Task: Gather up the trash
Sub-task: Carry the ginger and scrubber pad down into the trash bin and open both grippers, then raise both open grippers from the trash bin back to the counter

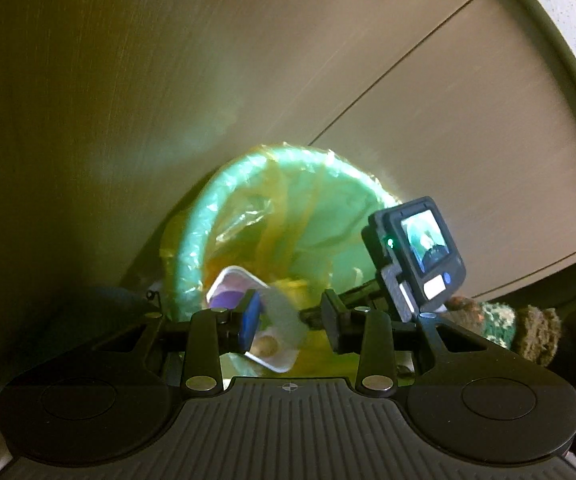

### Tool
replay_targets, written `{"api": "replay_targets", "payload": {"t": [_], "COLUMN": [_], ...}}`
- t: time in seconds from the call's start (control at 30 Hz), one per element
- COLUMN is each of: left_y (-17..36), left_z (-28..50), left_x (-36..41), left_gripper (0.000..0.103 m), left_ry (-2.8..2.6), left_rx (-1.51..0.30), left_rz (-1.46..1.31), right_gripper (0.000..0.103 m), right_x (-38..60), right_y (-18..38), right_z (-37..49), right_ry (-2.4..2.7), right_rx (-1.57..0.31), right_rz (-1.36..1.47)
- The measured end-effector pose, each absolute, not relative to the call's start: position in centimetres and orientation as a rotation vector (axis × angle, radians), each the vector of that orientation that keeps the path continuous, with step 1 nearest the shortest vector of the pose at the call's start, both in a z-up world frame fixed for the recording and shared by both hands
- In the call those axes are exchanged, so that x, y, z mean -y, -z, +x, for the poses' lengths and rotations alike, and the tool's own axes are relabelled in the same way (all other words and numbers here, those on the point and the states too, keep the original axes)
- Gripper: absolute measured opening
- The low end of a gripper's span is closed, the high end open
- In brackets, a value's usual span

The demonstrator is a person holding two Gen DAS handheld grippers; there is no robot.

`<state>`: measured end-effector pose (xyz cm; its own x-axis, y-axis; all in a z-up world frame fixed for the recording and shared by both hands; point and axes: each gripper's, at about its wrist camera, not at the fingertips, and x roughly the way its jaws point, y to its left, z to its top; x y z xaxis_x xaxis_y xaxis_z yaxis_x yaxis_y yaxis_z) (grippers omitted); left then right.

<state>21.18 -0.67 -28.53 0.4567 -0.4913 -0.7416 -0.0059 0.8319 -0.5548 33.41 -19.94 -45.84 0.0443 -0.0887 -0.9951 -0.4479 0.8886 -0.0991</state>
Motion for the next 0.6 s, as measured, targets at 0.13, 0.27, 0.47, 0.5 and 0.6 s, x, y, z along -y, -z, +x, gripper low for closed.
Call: {"api": "replay_targets", "payload": {"t": [0.13, 0.27, 0.47, 0.5, 0.6], "left_y": [28.3, 27.8, 25.2, 24.3, 21.1], "left_z": [21.1, 21.0, 20.2, 20.0, 19.4], "left_x": [0.8, 1.4, 4.4, 5.1, 6.8], "left_gripper": [0.038, 0.038, 0.038, 0.038, 0.038], "left_ry": [0.33, 0.335, 0.311, 0.319, 0.381], "left_rx": [-1.056, -1.05, -1.003, -0.987, -0.912], "left_rz": [-0.536, -0.523, -0.351, -0.321, -0.288], "right_gripper": [0.051, 0.051, 0.062, 0.066, 0.071], "right_x": [21.8, 23.9, 26.9, 27.3, 28.0], "right_y": [44.5, 40.6, 32.0, 30.5, 25.8], "right_z": [33.2, 31.9, 26.3, 25.1, 21.7], "right_ry": [-0.278, -0.232, -0.171, -0.15, -0.093], "right_rx": [-1.495, -1.416, -1.178, -1.122, -0.964], "right_rz": [-0.308, -0.216, -0.119, -0.129, -0.142]}}
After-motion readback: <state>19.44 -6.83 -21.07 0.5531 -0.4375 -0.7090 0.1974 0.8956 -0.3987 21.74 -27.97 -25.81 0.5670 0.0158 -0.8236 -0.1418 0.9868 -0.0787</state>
